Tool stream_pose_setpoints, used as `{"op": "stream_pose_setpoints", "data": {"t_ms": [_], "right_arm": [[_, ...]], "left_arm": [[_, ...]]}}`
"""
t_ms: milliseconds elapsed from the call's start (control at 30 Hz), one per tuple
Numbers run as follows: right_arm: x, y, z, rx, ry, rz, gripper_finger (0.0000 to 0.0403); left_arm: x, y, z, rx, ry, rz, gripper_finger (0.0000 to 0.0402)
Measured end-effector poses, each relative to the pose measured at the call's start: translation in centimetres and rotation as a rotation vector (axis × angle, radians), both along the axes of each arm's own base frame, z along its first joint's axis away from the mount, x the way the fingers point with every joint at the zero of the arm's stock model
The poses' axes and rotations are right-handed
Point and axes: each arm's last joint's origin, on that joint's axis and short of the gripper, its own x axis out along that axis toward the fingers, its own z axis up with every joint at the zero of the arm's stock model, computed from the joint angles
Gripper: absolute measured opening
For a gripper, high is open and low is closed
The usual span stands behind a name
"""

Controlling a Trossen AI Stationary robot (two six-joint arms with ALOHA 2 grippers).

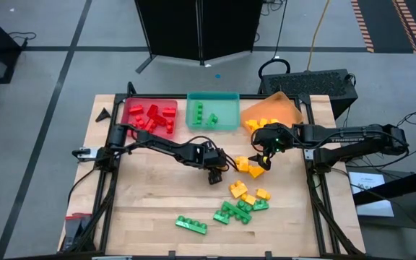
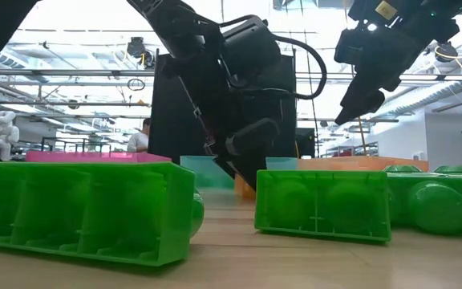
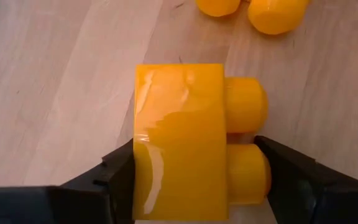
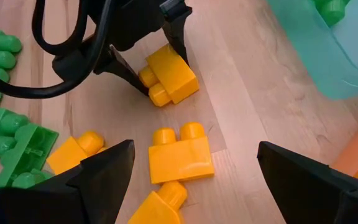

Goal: Sort blocks
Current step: Put the yellow game piece into the orange bin

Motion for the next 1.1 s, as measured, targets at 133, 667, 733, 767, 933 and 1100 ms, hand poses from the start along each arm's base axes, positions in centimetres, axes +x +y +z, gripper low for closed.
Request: {"op": "stream_pose_setpoints", "data": {"t_ms": [133,667,733,767,933,1100], "right_arm": [[0.0,0.0,0.0,-0.002,-0.001,0.001,0.0336],[-2.7,0.3,4.6,-0.173,-0.311,0.085,0.0336],[-3.0,0.3,5.6,-0.185,-0.395,0.077,0.0336],[-3.2,0.4,6.2,-0.194,-0.446,0.074,0.0336],[-3.9,0.4,8.4,-0.282,-0.645,0.057,0.0336],[-3.6,0.3,8.7,-0.396,-0.666,0.097,0.0336]], "left_arm": [[-0.1,0.2,0.6,0.001,-0.016,0.002,0.0265],[0.9,4.0,11.0,0.034,-0.546,0.062,0.0265],[0.9,4.3,13.0,0.041,-0.655,0.052,0.0265],[0.9,4.5,13.7,0.046,-0.698,0.053,0.0265],[0.5,5.0,16.3,0.051,-0.829,0.060,0.0265],[0.5,4.6,17.1,0.029,-0.883,-0.007,0.0265]]}}
